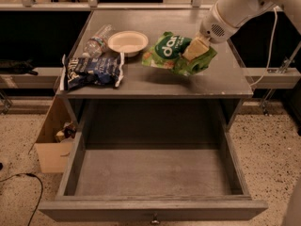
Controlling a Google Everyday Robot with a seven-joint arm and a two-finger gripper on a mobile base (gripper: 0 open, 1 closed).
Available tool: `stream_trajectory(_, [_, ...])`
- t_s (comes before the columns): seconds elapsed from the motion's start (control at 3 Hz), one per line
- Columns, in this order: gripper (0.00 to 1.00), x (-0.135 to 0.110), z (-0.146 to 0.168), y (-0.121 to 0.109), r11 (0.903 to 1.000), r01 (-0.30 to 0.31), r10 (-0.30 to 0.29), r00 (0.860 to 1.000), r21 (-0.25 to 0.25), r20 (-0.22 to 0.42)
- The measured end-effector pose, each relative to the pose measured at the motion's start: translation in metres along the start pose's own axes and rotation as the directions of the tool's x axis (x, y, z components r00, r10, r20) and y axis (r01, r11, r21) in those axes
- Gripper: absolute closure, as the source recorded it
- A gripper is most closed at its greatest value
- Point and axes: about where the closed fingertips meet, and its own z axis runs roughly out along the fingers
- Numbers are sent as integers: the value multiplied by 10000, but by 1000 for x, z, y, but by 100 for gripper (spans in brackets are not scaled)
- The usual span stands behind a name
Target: Pick green rice chip bag from top drawer and place on counter
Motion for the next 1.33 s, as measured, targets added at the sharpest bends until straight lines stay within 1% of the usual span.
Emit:
stream_trajectory(0.33, [60,0,0,0,10000,0,0,10000,0,0])
stream_trajectory(0.67, [35,0,0,0,10000,0,0,10000,-1,0])
stream_trajectory(1.0, [14,0,0,0,10000,0,0,10000,-1,0])
stream_trajectory(1.33, [0,0,0,0,10000,1,-1,10000,-3,-1])
